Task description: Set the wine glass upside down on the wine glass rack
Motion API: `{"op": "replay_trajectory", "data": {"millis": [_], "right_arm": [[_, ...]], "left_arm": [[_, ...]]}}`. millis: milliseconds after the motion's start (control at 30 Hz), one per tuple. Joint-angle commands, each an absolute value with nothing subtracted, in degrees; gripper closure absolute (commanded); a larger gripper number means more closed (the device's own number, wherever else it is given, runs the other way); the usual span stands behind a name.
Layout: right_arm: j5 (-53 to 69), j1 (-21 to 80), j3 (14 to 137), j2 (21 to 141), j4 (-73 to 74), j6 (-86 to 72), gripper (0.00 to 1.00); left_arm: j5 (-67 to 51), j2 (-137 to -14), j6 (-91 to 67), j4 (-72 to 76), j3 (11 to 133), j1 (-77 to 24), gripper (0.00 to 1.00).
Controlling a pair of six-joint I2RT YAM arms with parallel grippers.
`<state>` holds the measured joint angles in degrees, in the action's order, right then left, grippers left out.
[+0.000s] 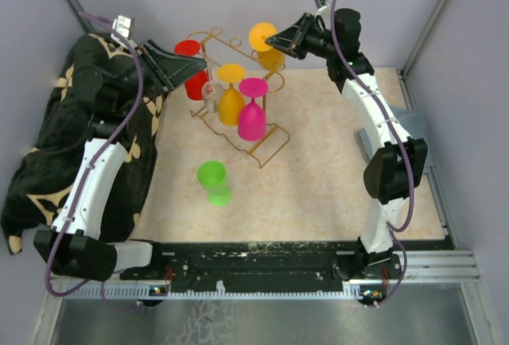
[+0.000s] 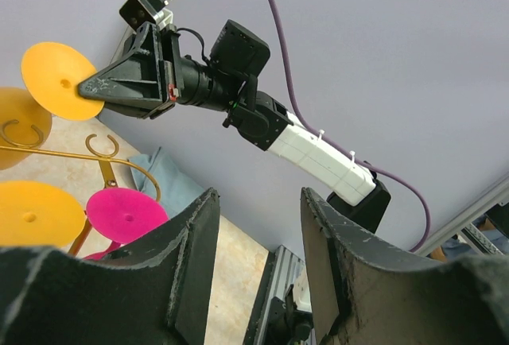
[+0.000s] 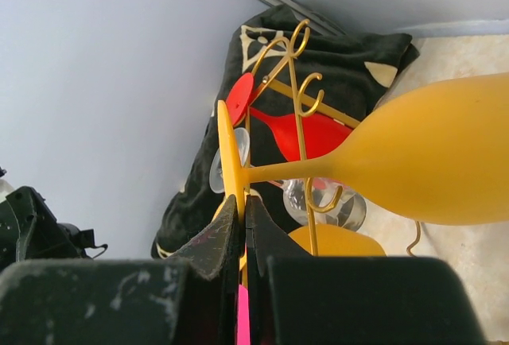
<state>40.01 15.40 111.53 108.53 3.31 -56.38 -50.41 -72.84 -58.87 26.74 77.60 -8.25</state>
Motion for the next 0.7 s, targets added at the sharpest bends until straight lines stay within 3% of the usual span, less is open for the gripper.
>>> {"op": "replay_trajectory", "data": {"millis": [0,667], "right_arm": [[41.13,16.39,115.64,108.49,4.04,-55.31,1.00],[41.57,17.69,117.09,110.91,8.25,-52.74,1.00]], "left_arm": [[-50.23,-71.37,-58.61,27.58,76.91,-8.02,0.49],[-50.33,-70.93,-59.39,28.61,75.89,-8.04,0.48]]}}
